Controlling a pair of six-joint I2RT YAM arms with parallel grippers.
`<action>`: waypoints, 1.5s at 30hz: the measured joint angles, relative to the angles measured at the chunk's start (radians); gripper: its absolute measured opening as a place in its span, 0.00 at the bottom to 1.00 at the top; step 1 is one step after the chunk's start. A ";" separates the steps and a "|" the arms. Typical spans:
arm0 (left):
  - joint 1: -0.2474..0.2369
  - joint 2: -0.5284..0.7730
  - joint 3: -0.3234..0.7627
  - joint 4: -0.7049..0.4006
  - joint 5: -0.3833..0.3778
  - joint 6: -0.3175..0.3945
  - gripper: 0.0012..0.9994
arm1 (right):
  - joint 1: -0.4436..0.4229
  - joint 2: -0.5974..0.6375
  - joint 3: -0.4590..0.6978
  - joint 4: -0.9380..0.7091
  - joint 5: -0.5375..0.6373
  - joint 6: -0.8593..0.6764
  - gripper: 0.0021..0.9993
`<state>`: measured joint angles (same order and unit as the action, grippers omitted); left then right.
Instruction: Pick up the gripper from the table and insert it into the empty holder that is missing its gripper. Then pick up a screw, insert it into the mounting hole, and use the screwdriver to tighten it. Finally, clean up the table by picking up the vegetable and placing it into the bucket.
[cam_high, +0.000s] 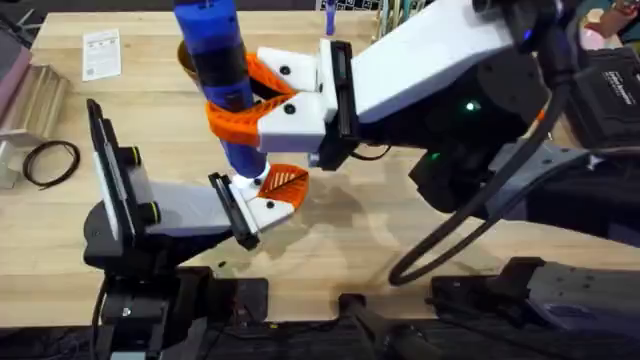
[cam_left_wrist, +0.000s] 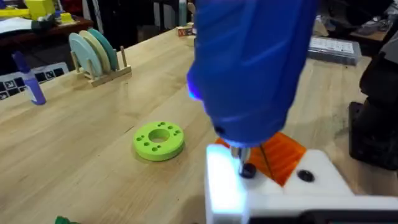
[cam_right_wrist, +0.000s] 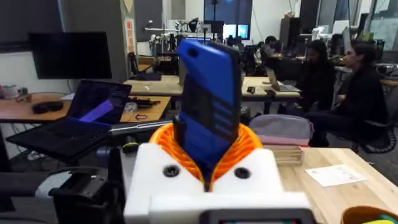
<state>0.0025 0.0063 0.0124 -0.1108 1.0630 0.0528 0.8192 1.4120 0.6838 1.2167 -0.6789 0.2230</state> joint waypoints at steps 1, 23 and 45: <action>0.000 0.000 0.000 0.000 0.000 0.000 0.00 | 0.000 0.000 0.000 0.000 -0.001 0.000 0.02; 0.000 0.000 0.000 0.000 0.003 0.000 0.00 | 0.000 0.000 0.010 0.041 -0.064 -0.004 0.02; 0.000 0.000 0.000 0.000 0.003 0.000 0.00 | -0.020 0.000 0.014 0.009 -0.076 -0.004 0.02</action>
<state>0.0025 0.0063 0.0124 -0.1112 1.0660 0.0528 0.7993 1.4120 0.6979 1.2260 -0.7551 0.2194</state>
